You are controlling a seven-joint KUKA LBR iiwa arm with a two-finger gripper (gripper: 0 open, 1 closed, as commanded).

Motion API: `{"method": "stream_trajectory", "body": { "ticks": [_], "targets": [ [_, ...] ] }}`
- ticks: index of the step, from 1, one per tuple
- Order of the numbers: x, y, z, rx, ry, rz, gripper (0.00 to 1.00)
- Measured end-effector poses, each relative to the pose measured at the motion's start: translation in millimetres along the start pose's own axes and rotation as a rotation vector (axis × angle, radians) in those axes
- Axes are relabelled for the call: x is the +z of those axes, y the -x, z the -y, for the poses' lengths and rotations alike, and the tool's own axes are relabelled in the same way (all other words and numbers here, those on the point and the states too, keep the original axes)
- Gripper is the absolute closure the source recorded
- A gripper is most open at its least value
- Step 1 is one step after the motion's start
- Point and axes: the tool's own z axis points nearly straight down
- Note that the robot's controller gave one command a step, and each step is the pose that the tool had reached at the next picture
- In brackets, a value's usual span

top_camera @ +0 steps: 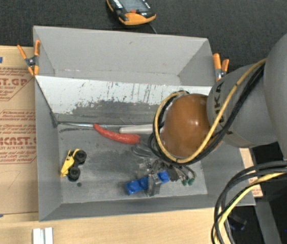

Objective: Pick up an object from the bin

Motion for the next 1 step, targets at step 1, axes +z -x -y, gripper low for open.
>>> {"method": "stream_trajectory", "body": {
  "ticks": [1],
  "targets": [
    [-29.6, 1.7, 0.2, 0.000, -0.001, 0.006, 1.00]
  ]
}}
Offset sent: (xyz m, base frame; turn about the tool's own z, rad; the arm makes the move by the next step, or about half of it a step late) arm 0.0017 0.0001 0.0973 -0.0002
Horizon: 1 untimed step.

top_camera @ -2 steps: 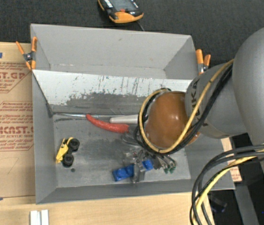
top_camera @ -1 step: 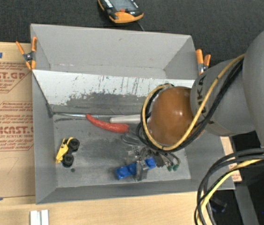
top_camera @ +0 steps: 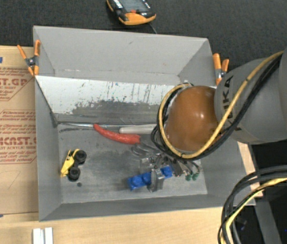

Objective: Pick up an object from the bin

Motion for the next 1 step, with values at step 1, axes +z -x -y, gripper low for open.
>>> {"method": "stream_trajectory", "body": {
  "ticks": [1],
  "targets": [
    [-41.0, -1.6, -0.9, 0.000, 0.002, -0.007, 1.00]
  ]
}}
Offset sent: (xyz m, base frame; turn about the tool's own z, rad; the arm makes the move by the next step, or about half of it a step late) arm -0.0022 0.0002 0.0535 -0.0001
